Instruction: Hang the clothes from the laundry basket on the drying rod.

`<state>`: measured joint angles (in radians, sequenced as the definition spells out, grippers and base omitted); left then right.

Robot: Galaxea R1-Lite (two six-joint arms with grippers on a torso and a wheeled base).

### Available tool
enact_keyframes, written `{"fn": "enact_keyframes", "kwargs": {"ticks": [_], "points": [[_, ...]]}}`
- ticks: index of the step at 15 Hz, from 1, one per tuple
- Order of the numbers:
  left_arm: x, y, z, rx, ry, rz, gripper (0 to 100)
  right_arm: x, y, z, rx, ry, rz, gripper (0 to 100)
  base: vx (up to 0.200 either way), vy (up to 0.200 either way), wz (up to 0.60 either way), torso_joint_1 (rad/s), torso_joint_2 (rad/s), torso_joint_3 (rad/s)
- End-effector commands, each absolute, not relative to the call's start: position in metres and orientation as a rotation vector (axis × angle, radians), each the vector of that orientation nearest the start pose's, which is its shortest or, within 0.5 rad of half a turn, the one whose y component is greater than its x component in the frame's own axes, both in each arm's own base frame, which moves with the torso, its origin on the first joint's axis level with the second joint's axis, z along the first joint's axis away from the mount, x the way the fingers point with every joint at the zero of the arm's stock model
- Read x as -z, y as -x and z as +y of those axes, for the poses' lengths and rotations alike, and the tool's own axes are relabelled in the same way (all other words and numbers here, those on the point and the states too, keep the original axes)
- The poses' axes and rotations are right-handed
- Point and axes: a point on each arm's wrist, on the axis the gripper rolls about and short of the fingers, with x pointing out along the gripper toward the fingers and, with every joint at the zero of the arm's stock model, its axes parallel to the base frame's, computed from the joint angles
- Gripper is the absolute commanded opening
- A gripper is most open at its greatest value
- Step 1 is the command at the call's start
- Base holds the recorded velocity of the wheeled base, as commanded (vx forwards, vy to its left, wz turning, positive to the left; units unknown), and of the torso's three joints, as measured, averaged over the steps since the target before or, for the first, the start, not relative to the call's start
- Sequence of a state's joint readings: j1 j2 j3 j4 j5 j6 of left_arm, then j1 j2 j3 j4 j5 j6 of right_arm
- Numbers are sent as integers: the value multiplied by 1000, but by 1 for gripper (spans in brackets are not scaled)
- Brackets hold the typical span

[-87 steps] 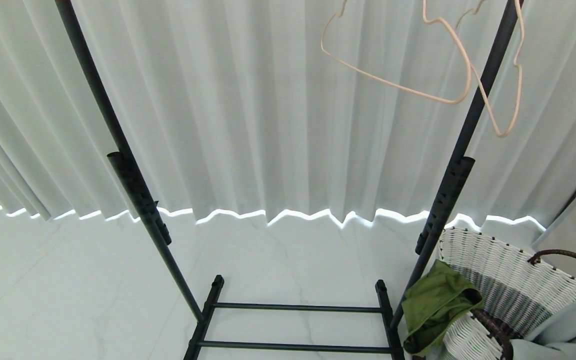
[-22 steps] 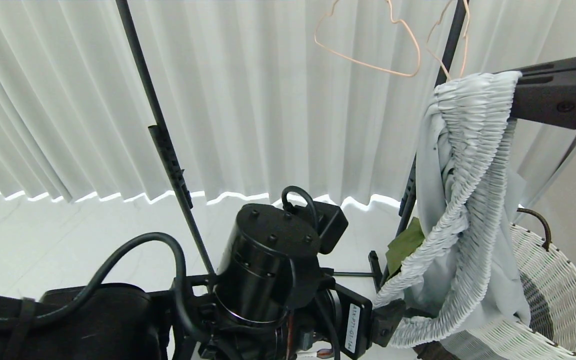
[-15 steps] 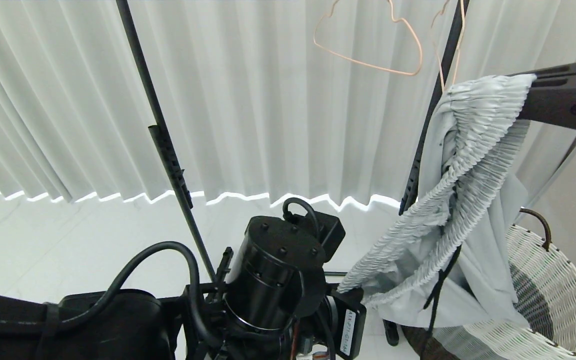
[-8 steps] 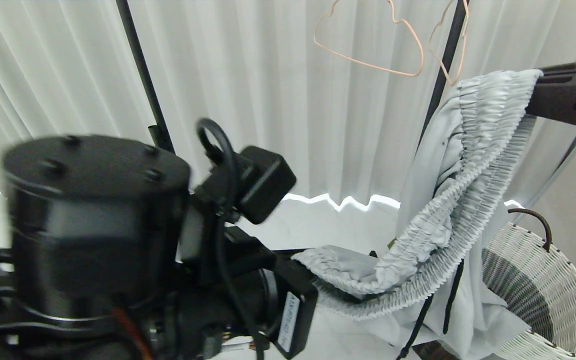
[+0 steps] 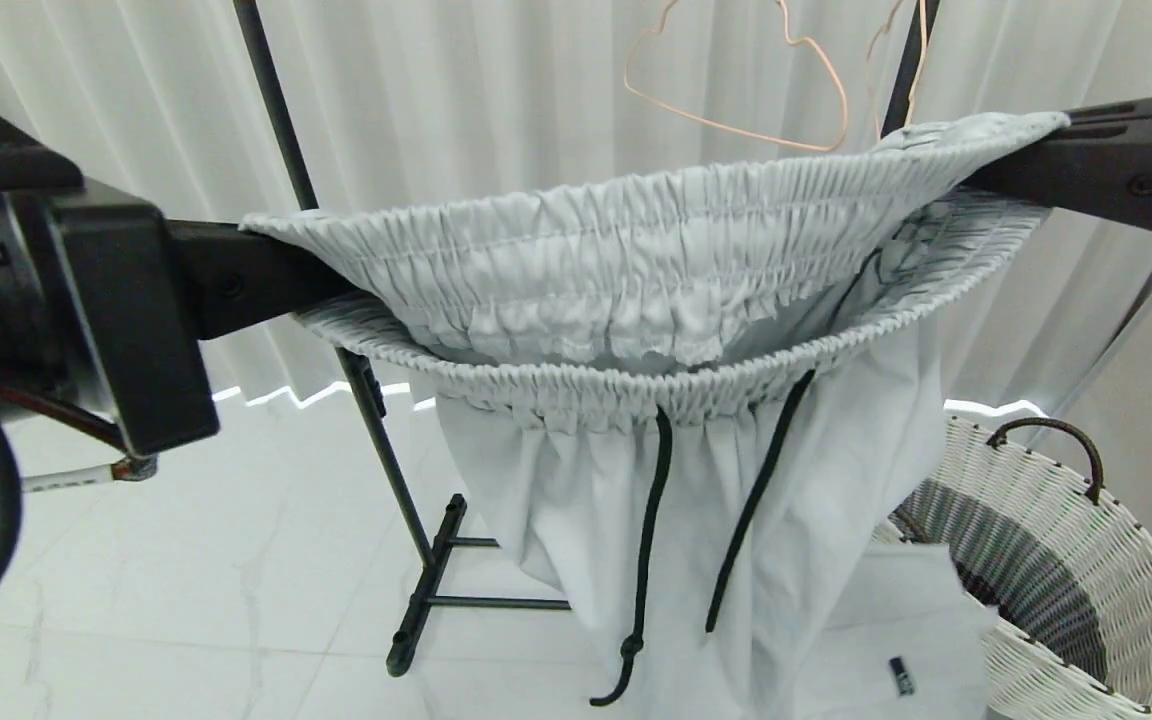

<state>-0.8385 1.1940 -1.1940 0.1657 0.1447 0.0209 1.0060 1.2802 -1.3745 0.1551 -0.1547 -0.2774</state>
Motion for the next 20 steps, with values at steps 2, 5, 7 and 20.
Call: {"fn": "enact_keyframes", "kwargs": {"ticks": [2,5,7,20], "points": [[-338,-111,-111,624,-132,141,0,-372,-105,148,-793,305,-52,0,0,0,0,0,0,0],[-324,-119,-114,489,-246,165,0,-371,-107,145,-663,318,-27,0,0,0,0,0,0,0],[-325,-119,-114,482,-307,149,0,-369,-106,143,-657,320,-24,0,0,0,0,0,0,0],[-329,-137,-132,465,-383,51,0,-370,-101,124,-612,310,-36,0,0,108,0,1,1,1]]}}
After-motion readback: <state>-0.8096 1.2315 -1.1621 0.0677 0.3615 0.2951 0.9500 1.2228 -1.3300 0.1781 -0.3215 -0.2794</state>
